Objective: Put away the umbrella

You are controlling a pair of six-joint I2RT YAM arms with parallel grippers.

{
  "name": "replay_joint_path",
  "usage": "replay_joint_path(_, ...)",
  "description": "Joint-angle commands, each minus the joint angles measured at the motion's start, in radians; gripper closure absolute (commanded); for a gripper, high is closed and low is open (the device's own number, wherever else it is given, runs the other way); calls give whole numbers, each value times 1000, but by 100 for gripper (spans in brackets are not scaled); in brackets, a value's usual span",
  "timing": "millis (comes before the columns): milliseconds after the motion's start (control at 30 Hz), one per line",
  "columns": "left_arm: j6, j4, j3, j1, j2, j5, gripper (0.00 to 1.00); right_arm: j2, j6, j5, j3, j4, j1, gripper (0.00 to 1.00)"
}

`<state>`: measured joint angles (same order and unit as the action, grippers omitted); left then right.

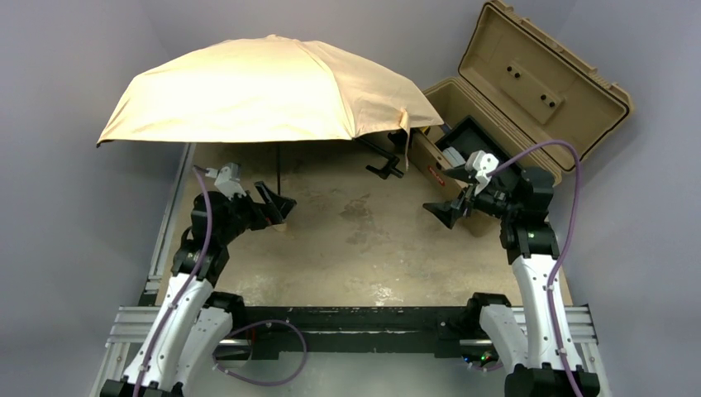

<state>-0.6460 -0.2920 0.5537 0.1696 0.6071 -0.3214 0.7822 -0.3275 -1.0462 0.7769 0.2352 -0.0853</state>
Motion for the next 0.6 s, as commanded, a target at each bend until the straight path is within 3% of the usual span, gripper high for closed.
replay_joint_path(0,32,156,40,-27,102,3,4,-21,-49,-63,2,13,-2,1)
replay_joint_path(233,139,339,122,-69,364,49,8,-56,-51,-73,-5,19,-2,1)
replay_joint_path(567,293,363,386,-91,715,-13,23,-64,-138,-157,-22,53,-1,7)
